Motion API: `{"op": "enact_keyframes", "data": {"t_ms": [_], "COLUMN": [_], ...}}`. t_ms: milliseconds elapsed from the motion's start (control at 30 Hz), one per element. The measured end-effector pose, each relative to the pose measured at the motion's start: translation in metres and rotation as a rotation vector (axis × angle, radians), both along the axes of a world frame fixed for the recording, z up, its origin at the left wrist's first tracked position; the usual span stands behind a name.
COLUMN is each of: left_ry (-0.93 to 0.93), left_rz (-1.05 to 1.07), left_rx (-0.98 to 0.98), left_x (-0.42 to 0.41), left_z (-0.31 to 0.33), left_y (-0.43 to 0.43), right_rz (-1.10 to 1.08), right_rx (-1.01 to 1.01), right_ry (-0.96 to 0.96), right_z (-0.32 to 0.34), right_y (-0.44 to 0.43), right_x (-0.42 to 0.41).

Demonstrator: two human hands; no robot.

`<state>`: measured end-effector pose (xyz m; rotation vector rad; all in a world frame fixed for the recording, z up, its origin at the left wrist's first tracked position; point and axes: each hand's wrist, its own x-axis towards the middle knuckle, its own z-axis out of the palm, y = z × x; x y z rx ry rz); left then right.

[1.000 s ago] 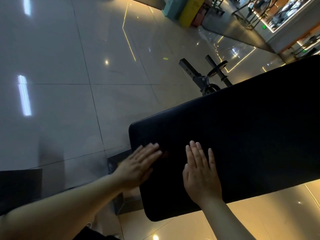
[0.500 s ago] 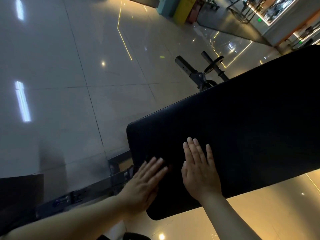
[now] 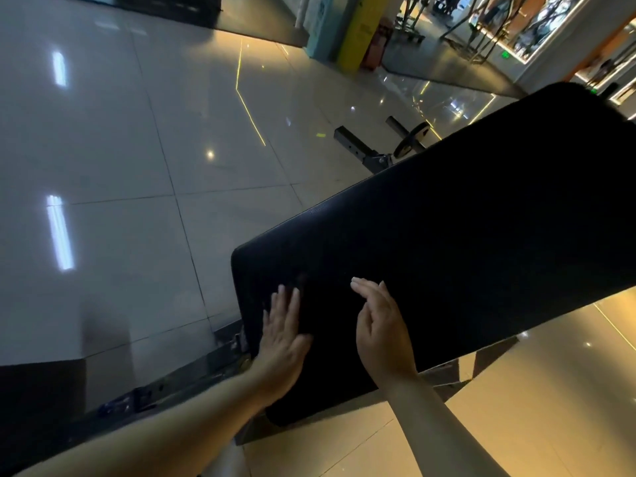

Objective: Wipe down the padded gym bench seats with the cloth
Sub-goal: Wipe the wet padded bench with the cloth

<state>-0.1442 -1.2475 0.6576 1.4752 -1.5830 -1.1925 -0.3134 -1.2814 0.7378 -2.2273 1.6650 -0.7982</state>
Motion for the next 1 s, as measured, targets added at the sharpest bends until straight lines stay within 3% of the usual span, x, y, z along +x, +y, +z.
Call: {"op": "enact_keyframes", "data": {"t_ms": [100,233,300,400,467,500,567,633,733,833,1000], "left_ry": [0.103,-0.121,-0.162,-0.028,-0.011,-0.049,0.048,0.171,0.175,0.467,0.307], "left_rz": [-0.103,-0.129,-0.078,0.042,0.169,0.214,0.274,0.140,0.027,0.113,0.203], "left_rx": [0.061,0.031,0.011,0.092,0.162,0.231,0.243,0.186,0.155,0.242,0.298], "left_x": [-0.008,0.012,0.020,0.000,-0.032,-0.046,-0.061,-0.067,-0.053,-0.042,-0.047], "left_z": [0.003,-0.006,-0.008,0.004,0.017,0.025,0.026,0.030,0.034,0.047,0.041], "left_y": [0.033,0.023,0.017,0.016,0.010,0.006,0.002,0.006,0.006,0.009,0.025], "right_rz": [0.015,0.057,0.080,0.039,0.077,0.136,0.253,0.302,0.285,0.283,0.280], "right_rx": [0.022,0.061,0.076,0.081,0.113,0.164,0.193,0.102,0.040,0.017,-0.091], "right_ry": [-0.033,0.081,0.067,-0.125,-0.132,-0.086,0.158,0.393,0.618,0.691,0.676], "right_z": [0.004,-0.005,-0.008,0.004,0.014,0.017,0.012,0.004,-0.004,-0.009,0.019], "right_y": [0.006,0.027,0.032,0.029,0.030,0.033,0.041,0.047,0.050,0.049,0.031], "right_x": [0.002,0.010,0.005,-0.006,-0.010,-0.011,-0.013,-0.013,-0.008,-0.002,-0.029]}}
